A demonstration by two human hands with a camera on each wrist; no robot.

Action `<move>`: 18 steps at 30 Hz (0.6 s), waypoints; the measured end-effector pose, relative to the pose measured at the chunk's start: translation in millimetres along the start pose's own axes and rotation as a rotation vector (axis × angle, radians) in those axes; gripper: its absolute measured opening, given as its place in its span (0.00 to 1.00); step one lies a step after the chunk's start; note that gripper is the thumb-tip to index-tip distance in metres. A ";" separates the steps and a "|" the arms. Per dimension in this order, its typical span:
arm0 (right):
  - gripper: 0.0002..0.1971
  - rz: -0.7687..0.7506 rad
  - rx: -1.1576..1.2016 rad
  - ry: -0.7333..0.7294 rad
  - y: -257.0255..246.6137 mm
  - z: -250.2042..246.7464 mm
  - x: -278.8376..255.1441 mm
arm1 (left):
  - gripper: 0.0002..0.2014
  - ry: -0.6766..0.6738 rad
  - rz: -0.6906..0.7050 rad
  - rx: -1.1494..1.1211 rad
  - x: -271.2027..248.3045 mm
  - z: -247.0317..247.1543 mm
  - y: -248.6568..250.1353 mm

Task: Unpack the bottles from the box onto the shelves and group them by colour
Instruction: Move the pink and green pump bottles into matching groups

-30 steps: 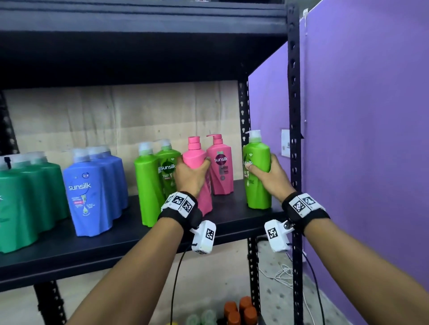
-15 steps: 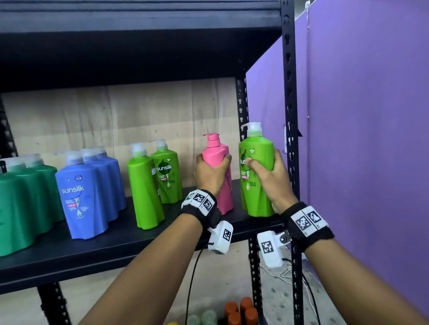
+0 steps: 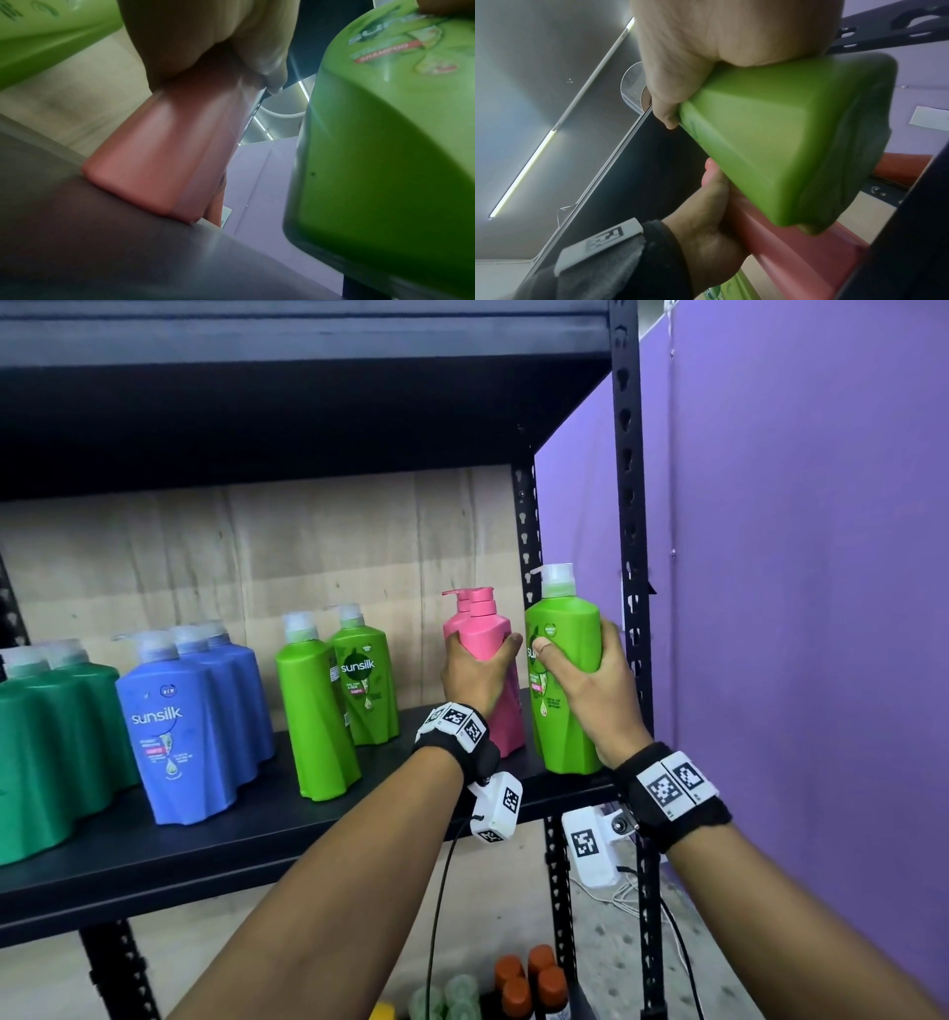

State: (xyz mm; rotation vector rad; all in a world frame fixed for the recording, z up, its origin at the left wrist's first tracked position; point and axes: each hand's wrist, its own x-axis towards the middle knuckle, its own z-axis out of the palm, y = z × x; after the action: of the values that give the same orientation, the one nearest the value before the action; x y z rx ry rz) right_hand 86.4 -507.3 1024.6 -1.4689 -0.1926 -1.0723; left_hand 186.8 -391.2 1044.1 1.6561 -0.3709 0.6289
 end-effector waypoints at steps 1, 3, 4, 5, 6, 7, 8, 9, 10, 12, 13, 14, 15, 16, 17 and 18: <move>0.28 0.003 0.003 0.000 -0.5 0.2 -1.1 | 0.31 -0.012 0.000 0.000 0.7 -0.5 -1.7; 0.28 0.004 0.014 -0.008 -2.5 0.7 -3.3 | 0.36 -0.062 -0.008 -0.011 3.5 -3.9 -4.5; 0.27 0.002 0.023 -0.017 -3.3 0.6 -4.4 | 0.39 -0.107 -0.018 -0.006 5.6 -6.7 -4.7; 0.27 -0.001 0.031 -0.025 -3.5 0.3 -5.0 | 0.42 -0.160 -0.034 0.013 8.4 -10.1 -4.1; 0.26 -0.004 0.037 -0.032 -3.8 -0.2 -5.6 | 0.43 -0.222 -0.050 0.040 10.9 -14.0 -2.9; 0.27 -0.007 0.039 -0.037 -4.0 -0.2 -6.1 | 0.42 -0.288 -0.059 0.072 13.7 -18.4 -1.6; 0.27 -0.006 0.039 -0.041 -4.4 -0.1 -6.3 | 0.39 -0.351 -0.054 0.118 15.8 -23.5 -0.3; 0.28 -0.003 0.039 -0.044 -4.4 0.7 -6.5 | 0.36 -0.401 -0.038 0.183 17.5 -29.9 1.5; 0.28 0.000 0.040 -0.045 -4.7 2.1 -6.5 | 0.34 -0.444 -0.012 0.256 18.9 -37.2 2.7; 0.28 0.007 0.046 -0.047 -4.9 6.0 -6.9 | 0.30 -0.500 0.054 0.423 19.4 -54.3 5.9; 0.29 0.011 0.050 -0.047 -5.0 8.9 -7.6 | 0.28 -0.495 0.099 0.527 18.2 -63.5 8.0; 0.29 0.014 0.062 -0.046 -5.2 12.4 -9.0 | 0.24 -0.472 0.152 0.630 16.6 -73.1 10.2; 0.30 0.018 0.080 -0.046 -5.0 16.4 -10.6 | 0.19 -0.437 0.196 0.705 14.3 -82.4 12.4; 0.30 0.023 0.104 -0.050 -4.9 20.9 -12.7 | 0.14 -0.396 0.226 0.748 11.0 -91.8 15.1; 0.29 0.027 0.126 -0.059 -5.1 26.0 -14.6 | 0.11 -0.354 0.244 0.771 8.4 -100.3 17.6; 0.28 0.031 0.142 -0.070 -6.0 31.5 -17.0 | 0.11 -0.314 0.256 0.785 5.7 -108.3 20.0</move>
State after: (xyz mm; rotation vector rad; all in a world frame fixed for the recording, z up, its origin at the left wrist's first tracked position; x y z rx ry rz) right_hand 88.4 -471.2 1022.6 -1.3780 -0.2894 -0.9630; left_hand 158.9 -288.4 1073.0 2.4991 -0.6198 0.7599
